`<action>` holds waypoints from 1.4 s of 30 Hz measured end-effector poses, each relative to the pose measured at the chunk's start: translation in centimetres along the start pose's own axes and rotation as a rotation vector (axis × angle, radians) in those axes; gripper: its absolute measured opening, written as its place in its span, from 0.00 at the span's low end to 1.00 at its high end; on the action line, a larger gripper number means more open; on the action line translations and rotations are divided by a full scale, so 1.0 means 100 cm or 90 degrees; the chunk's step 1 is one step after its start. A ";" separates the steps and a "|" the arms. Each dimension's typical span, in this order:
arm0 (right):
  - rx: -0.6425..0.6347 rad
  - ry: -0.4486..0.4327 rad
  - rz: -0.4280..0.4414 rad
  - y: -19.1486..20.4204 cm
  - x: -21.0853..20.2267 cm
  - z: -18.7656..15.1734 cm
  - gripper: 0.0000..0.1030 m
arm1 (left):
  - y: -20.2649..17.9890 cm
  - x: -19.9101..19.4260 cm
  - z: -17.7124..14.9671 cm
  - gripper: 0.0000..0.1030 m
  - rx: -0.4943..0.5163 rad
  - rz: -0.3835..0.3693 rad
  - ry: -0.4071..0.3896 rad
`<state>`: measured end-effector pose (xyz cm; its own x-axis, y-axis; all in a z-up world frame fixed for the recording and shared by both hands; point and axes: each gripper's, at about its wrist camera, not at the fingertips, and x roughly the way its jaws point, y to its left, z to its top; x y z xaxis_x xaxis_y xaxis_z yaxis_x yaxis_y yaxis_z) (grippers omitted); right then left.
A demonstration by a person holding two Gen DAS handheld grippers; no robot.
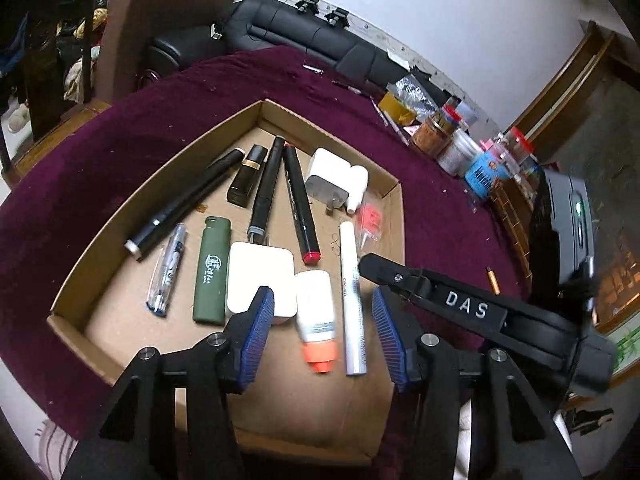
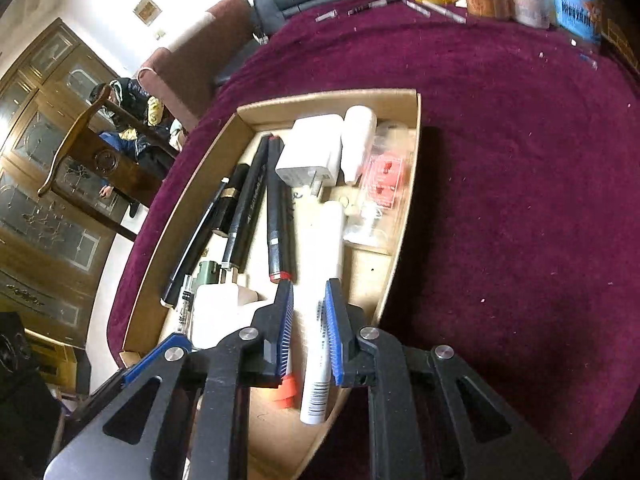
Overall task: Organize rigid objects
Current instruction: 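Release the glue bottle and white marker into the tray with both grippers, then move both grippers back over the table toward the yellow pen and tape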
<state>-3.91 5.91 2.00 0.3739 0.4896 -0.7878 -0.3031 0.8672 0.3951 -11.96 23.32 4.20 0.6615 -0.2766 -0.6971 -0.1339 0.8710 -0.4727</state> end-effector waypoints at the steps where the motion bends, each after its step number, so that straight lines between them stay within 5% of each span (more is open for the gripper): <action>1: -0.004 -0.013 -0.003 -0.001 -0.007 -0.003 0.20 | -0.001 -0.003 0.000 0.49 -0.001 -0.001 -0.005; 5: -0.008 -0.075 -0.005 -0.011 -0.034 -0.015 0.42 | -0.008 -0.013 -0.002 0.55 0.008 0.003 -0.033; 23: 0.031 -0.146 -0.042 -0.076 -0.077 -0.025 0.47 | -0.075 -0.027 -0.024 0.55 0.105 -0.005 -0.051; 26: 0.048 -0.164 -0.076 -0.109 -0.100 -0.019 0.47 | -0.090 -0.028 -0.035 0.65 0.136 -0.005 -0.050; 29: 0.069 -0.176 -0.156 -0.153 -0.123 -0.005 0.47 | -0.109 -0.017 -0.048 0.65 0.180 -0.015 -0.020; 33: 0.071 -0.159 -0.232 -0.199 -0.140 0.028 0.47 | -0.129 -0.009 -0.060 0.65 0.216 -0.036 0.006; 42: 0.046 -0.008 -0.339 -0.250 -0.076 0.078 0.47 | -0.130 0.002 -0.063 0.65 0.218 -0.019 0.037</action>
<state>7.64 -18.75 1.75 0.4694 -0.0194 -0.8828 -0.0078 0.9996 -0.0262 -14.68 9.34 6.82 0.6164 -0.3184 -0.7202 0.1472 0.9451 -0.2918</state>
